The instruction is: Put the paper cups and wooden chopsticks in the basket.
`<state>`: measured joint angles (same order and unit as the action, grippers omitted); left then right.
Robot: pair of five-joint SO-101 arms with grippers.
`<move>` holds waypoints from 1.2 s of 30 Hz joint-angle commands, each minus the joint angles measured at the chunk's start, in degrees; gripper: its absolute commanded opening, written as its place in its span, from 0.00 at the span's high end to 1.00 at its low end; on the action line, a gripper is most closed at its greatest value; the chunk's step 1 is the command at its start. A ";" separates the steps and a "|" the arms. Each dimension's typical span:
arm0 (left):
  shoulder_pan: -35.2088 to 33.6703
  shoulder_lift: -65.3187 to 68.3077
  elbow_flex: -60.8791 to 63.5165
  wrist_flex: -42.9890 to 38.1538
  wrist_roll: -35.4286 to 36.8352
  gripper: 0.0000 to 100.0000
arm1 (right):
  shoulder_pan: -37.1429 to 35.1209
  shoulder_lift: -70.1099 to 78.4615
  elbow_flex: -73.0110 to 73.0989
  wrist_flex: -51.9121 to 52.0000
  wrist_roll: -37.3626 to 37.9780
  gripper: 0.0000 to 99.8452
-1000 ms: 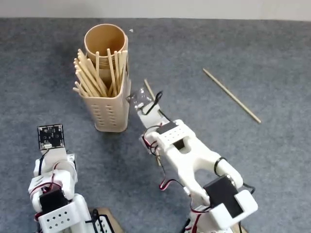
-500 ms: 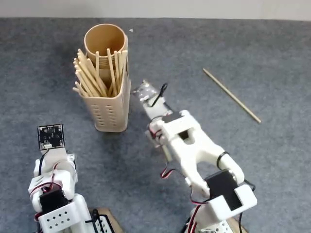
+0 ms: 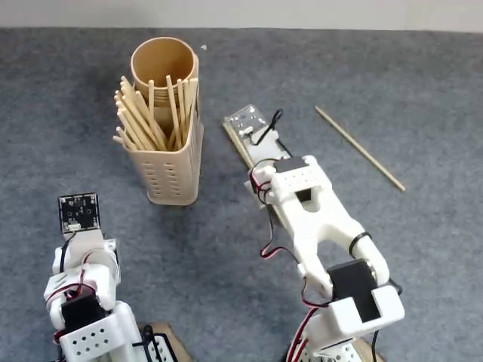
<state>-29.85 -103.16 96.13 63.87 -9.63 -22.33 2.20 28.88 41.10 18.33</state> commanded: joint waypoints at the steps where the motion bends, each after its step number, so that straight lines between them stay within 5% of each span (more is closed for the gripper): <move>1: 0.48 -0.04 1.01 0.35 -0.88 0.84 | 0.66 -3.12 -2.07 -1.45 0.88 0.98; 7: 0.48 -0.04 1.01 0.35 -0.88 0.84 | -0.13 -2.07 2.15 -4.35 6.07 0.82; 14: 0.48 -0.04 1.01 0.35 -0.88 0.84 | -0.31 5.49 3.03 -7.96 7.91 0.81; 19: 0.48 -0.04 1.01 0.35 -0.88 0.84 | 0.22 10.95 3.03 -12.70 7.82 0.84; 22: 0.48 -0.04 1.01 0.35 -0.88 0.84 | 0.22 10.95 1.80 -12.70 7.82 1.00; 29: 0.48 -0.04 1.01 0.35 -0.88 0.84 | 0.22 6.46 -5.85 -0.22 7.47 1.00; 36: 0.48 -0.04 1.01 0.35 -0.88 0.84 | -1.54 -16.40 -10.15 8.22 4.75 1.00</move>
<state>-29.85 -103.16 96.13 63.87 -9.63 -22.15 -1.93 21.49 48.13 25.45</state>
